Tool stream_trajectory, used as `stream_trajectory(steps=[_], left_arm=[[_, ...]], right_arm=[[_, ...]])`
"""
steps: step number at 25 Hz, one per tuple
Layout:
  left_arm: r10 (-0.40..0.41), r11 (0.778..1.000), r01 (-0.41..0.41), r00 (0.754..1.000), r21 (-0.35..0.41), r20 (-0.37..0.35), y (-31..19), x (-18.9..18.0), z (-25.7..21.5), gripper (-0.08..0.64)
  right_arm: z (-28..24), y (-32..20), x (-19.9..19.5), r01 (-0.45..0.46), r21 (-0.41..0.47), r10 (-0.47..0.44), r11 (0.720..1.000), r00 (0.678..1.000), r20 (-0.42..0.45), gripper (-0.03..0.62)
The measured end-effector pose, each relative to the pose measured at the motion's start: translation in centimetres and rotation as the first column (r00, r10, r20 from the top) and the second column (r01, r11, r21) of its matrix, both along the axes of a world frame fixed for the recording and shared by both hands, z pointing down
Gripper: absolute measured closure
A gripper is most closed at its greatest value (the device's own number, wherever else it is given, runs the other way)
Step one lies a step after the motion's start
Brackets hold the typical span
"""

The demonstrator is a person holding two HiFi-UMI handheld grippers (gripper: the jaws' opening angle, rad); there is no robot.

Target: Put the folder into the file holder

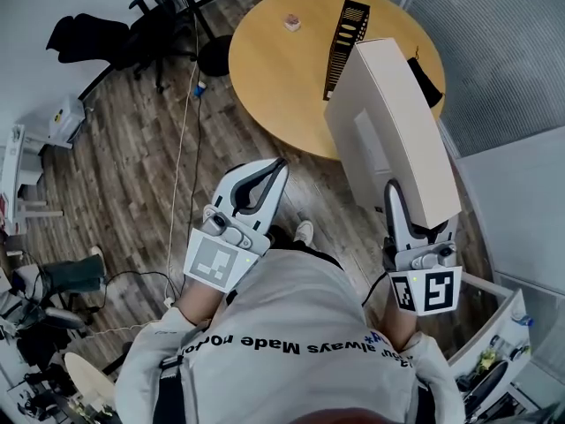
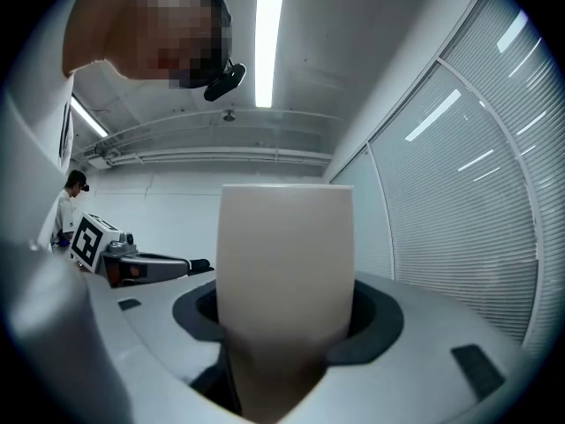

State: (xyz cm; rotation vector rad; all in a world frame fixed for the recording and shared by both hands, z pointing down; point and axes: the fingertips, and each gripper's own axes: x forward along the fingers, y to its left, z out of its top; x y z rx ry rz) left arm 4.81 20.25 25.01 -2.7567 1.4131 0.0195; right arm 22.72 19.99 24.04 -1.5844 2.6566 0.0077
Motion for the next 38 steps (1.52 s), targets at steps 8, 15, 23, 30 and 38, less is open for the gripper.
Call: stream_trajectory(steps=[8, 15, 23, 30, 38], left_arm=[[-0.005, 1.0, 0.005, 1.0, -0.021, 0.004, -1.2, 0.2, 1.1, 0.535], [-0.002, 1.0, 0.002, 1.0, -0.004, -0.006, -3.5, -0.4, 1.1, 0.535], [0.007, 1.0, -0.007, 1.0, -0.002, -0.009, -6.9, -1.6, 1.0, 0.535], [0.021, 1.0, -0.021, 1.0, 0.009, -0.015, -10.6, -2.3, 0.7, 0.535], [0.04, 0.999, -0.04, 0.999, -0.003, -0.018, -15.3, -2.9, 1.1, 0.535]], right_arm=[[1.0, -1.3, 0.7, -0.015, -0.011, 0.015, 1.0, 1.0, 0.012, 0.301], [1.1, -3.2, 0.0, -0.024, -0.009, 0.024, 1.0, 1.0, 0.011, 0.301], [0.5, -6.5, -1.2, -0.034, -0.001, 0.034, 0.999, 0.999, -0.001, 0.301], [0.5, -9.8, -1.7, -0.053, 0.0, 0.053, 0.999, 0.999, -0.006, 0.301], [0.7, -14.2, -2.1, -0.081, -0.012, 0.081, 0.997, 0.997, -0.017, 0.301]])
